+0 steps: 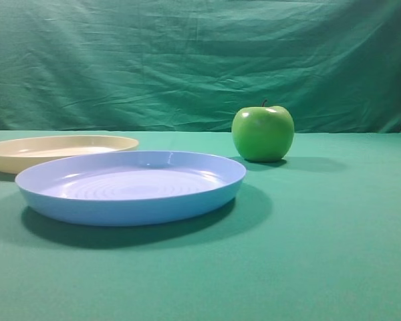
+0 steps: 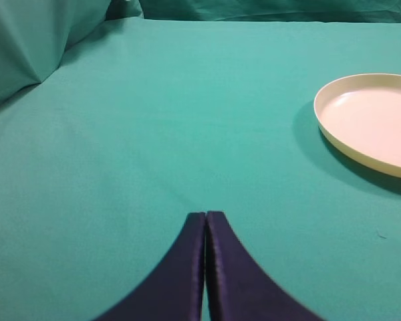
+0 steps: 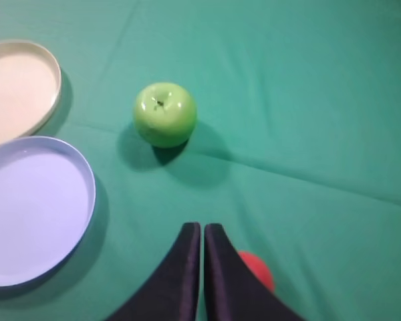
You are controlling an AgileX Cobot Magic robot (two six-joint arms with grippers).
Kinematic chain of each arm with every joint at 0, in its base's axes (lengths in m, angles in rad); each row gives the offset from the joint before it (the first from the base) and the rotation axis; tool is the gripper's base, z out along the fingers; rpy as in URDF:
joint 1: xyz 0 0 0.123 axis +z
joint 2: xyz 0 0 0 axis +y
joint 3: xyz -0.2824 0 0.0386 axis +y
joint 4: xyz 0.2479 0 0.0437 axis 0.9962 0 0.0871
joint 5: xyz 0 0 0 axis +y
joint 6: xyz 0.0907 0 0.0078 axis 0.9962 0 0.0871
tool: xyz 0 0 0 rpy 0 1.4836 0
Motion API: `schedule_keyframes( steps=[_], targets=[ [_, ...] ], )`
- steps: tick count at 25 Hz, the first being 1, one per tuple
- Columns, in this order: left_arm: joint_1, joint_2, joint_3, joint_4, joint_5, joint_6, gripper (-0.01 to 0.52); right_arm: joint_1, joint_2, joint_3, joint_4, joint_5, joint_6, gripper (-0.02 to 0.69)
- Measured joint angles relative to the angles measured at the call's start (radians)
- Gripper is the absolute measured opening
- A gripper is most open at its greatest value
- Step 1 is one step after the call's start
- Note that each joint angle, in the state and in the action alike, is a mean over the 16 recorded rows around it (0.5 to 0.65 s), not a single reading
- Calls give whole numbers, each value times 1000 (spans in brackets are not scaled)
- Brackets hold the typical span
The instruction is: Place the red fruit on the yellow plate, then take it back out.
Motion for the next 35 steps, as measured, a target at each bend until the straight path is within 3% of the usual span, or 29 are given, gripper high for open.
schedule_keyframes(
  steps=[10,19,26,35],
  targets=[
    [0,0,0,0,0,0,0,0,-345,136,27,55,1,0],
    [0,0,0,0,0,0,0,-2,-459,165,-21,62,41,0],
    [0,0,0,0,0,0,0,-45,-492,251,-117,-55,85,0],
    [0,0,0,0,0,0,0,-157,-549,517,-185,-321,102,0]
  ],
)
